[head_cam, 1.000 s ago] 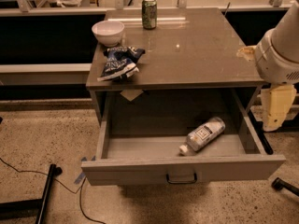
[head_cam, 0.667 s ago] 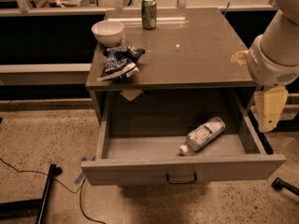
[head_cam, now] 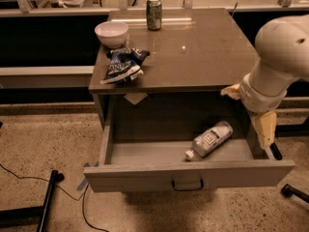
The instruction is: Pick blue plastic bottle from top drawer and place on counter
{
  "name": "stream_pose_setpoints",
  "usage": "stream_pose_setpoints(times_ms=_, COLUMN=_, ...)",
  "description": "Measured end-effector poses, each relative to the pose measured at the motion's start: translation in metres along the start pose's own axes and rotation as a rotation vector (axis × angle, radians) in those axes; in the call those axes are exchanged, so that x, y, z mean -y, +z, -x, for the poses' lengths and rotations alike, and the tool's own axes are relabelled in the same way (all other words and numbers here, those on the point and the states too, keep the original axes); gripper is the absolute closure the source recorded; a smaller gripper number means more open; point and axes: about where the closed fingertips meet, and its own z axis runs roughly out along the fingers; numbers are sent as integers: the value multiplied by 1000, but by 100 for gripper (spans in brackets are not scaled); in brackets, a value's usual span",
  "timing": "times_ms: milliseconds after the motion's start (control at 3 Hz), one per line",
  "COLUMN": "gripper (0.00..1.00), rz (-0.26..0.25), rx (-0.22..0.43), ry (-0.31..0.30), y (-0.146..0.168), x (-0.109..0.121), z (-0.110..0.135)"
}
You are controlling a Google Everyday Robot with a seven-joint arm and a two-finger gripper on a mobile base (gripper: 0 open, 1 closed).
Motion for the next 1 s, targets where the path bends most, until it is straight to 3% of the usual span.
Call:
stream_pose_setpoints(times_ms=333, gripper=0, rz=47, rx=45, ry=-165, y=61, x=0, z=11)
stream_pose_setpoints(times_ms=1000, gripper=0, rz=71, rx=72, ry=-367, y=130, x=13, z=30)
